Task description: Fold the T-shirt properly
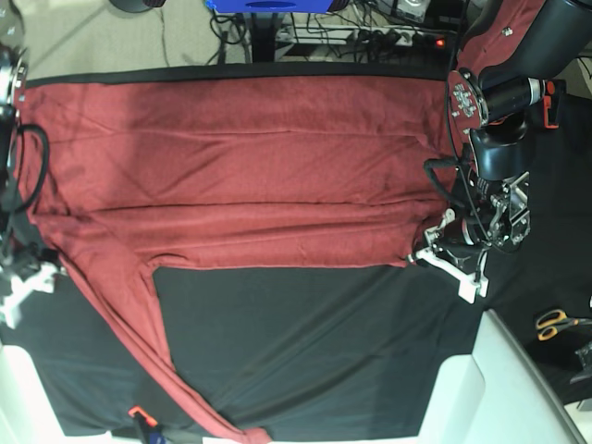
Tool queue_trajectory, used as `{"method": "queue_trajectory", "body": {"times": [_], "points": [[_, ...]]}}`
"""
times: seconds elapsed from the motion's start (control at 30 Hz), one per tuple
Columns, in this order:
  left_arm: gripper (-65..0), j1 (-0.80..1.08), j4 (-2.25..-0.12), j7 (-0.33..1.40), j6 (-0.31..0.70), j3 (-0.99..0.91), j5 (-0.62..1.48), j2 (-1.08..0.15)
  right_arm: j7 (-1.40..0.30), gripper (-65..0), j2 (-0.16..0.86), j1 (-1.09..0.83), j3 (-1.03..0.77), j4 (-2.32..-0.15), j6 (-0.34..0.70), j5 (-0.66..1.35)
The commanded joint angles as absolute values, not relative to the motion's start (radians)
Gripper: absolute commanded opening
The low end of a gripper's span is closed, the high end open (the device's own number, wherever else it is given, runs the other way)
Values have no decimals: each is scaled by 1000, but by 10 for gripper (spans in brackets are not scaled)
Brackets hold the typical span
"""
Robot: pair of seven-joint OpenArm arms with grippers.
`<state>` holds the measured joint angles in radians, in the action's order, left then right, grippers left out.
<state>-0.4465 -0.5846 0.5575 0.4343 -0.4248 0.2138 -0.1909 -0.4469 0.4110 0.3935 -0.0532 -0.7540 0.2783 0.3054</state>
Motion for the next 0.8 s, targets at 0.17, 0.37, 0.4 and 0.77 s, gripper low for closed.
{"method": "queue_trajectory", "body": {"times": [0.17,0.37,0.4,0.77], "points": [[-650,-466,-595,562,432,-426,214,-199,-403,-254,406,450,-2,-633,282,303],[-650,-464,-595,562,432,-426,214,-200,-337,-254,404,486,4,-513,282,300],[-650,-464,-596,562,432,-426,214,-200,-312,-254,404,492,4,-487,282,300],[-650,-467,-598,562,432,-426,214,-200,-133,-458,377,521,2,-334,283,150]]}}
